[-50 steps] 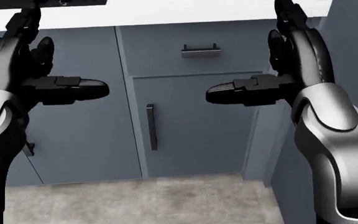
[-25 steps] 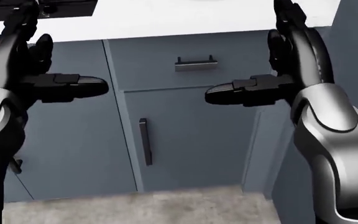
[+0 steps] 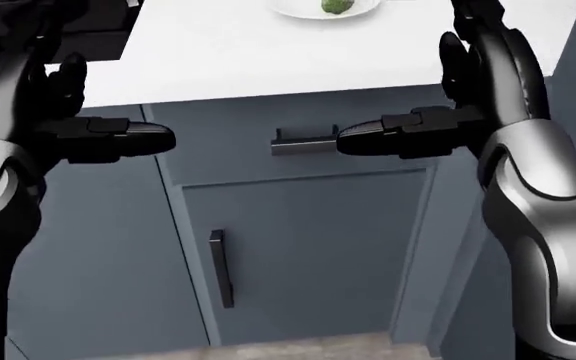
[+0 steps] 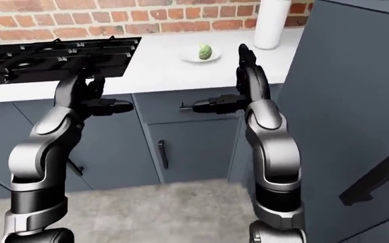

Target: Place the broccoli on the rack of the oven.

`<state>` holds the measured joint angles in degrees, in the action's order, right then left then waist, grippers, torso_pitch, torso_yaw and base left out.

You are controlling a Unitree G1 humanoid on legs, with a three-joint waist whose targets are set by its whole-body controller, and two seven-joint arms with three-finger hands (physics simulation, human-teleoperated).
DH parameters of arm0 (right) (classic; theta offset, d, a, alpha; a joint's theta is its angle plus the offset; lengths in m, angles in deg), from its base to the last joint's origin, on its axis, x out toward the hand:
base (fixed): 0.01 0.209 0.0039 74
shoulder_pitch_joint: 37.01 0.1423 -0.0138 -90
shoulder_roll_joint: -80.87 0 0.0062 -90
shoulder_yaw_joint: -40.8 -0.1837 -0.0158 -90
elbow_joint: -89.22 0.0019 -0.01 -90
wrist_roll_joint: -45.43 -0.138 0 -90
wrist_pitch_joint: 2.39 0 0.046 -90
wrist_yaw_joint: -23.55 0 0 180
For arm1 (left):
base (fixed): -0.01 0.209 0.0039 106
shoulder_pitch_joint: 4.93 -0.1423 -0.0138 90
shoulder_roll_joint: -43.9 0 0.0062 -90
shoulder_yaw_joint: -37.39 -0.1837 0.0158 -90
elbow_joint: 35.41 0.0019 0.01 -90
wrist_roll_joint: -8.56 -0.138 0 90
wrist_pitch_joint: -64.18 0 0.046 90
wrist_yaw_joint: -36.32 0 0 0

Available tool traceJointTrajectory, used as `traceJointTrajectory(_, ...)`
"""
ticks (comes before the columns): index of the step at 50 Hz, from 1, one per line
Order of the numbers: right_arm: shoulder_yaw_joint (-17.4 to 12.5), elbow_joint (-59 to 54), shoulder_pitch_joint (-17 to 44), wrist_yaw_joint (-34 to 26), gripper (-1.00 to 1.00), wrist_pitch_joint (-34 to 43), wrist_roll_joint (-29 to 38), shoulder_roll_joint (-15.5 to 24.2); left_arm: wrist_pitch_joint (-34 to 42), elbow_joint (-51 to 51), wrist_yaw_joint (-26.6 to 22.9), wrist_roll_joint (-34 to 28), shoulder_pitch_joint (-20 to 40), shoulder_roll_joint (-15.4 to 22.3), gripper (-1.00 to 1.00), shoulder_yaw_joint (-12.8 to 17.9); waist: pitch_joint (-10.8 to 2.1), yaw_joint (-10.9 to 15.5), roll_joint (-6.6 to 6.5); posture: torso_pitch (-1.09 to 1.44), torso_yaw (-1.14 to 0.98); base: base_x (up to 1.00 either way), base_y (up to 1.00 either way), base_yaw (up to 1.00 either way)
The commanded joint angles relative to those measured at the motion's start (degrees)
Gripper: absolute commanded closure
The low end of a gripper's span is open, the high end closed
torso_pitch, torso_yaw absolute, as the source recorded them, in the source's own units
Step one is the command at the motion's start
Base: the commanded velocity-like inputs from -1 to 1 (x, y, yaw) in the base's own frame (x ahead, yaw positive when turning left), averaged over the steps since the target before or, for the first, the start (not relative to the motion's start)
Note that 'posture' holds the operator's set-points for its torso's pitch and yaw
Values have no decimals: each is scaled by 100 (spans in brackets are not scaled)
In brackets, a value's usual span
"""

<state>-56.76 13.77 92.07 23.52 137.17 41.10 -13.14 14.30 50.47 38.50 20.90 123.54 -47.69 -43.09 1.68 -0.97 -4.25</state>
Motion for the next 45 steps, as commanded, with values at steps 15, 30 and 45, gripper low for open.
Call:
traceJointTrajectory(15, 6, 236, 116, -4, -100, -65, -27, -14, -138, -107, 9, -9, 119, 69, -100, 58, -224, 233, 753, 0, 0, 29, 0, 0)
traceJointTrajectory(30, 5, 132, 193, -32, -100, -82, -10, 31, -123, -101, 14, 10, 162, 91, -100, 89, -113, 38, -58, 0, 0, 25, -1, 0)
traceJointTrajectory(45, -46, 372, 241, -38, -100, 197, -71, 92, 107, -369, 90, -24, 289, 77, -100, 31, -145, 147, 801, 0, 0, 18, -3, 0)
